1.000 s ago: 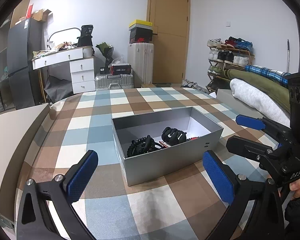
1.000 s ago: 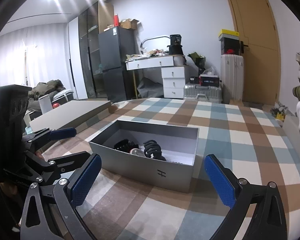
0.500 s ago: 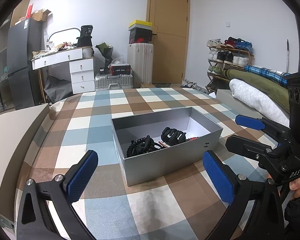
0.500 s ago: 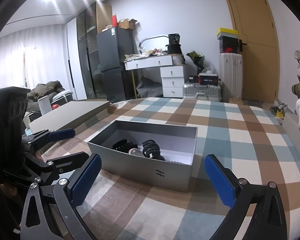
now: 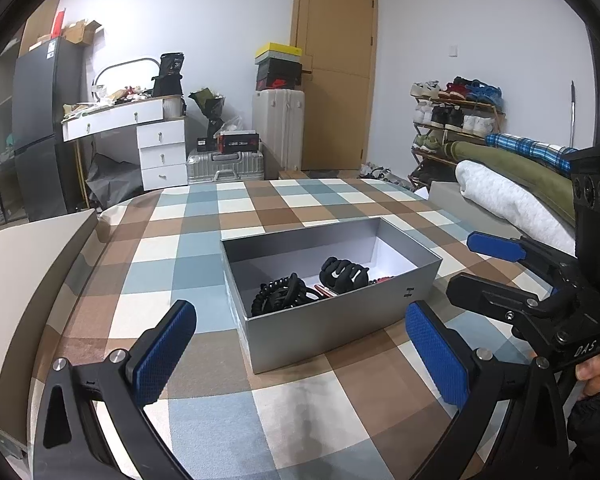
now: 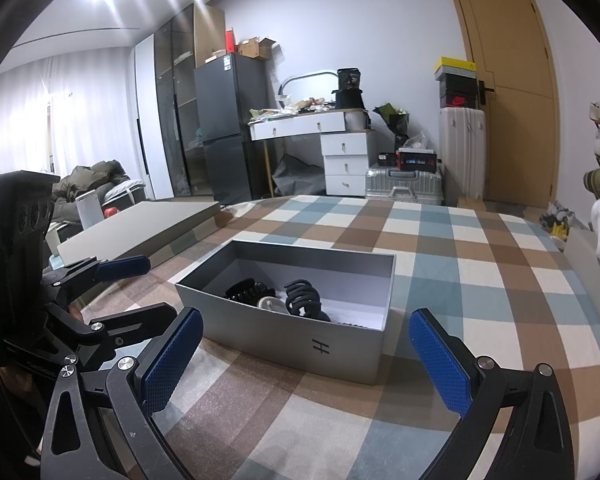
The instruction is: Organize jewelry
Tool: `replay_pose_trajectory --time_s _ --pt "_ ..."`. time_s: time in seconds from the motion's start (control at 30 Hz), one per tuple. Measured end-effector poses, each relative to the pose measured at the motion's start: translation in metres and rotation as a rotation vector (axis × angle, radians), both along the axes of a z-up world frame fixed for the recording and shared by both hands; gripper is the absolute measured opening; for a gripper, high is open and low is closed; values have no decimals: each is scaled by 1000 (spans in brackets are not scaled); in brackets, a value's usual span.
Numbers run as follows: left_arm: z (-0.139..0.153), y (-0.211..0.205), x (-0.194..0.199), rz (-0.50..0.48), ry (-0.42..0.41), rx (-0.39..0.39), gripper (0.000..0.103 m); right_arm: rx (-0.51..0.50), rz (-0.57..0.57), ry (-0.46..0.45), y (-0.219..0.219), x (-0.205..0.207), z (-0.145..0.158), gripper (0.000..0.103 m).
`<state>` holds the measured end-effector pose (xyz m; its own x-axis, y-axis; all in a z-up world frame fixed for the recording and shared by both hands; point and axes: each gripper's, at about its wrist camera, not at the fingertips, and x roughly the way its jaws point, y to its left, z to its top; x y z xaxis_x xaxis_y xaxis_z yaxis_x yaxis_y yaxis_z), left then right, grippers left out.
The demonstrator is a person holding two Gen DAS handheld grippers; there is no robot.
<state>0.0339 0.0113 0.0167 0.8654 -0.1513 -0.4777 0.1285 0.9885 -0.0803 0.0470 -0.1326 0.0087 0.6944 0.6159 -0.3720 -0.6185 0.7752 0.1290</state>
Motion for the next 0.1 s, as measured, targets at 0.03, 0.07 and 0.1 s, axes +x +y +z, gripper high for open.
replay_pose_trajectory --time_s 0.03,0.07,0.1 --pt "0 0 0 -1 -1 -4 102 0 0 0 0 0 0 103" --pt "0 1 0 -3 -2 -10 102 0 0 0 0 0 0 103" --pt "0 2 0 -1 -4 -14 102 0 0 0 0 0 0 103"
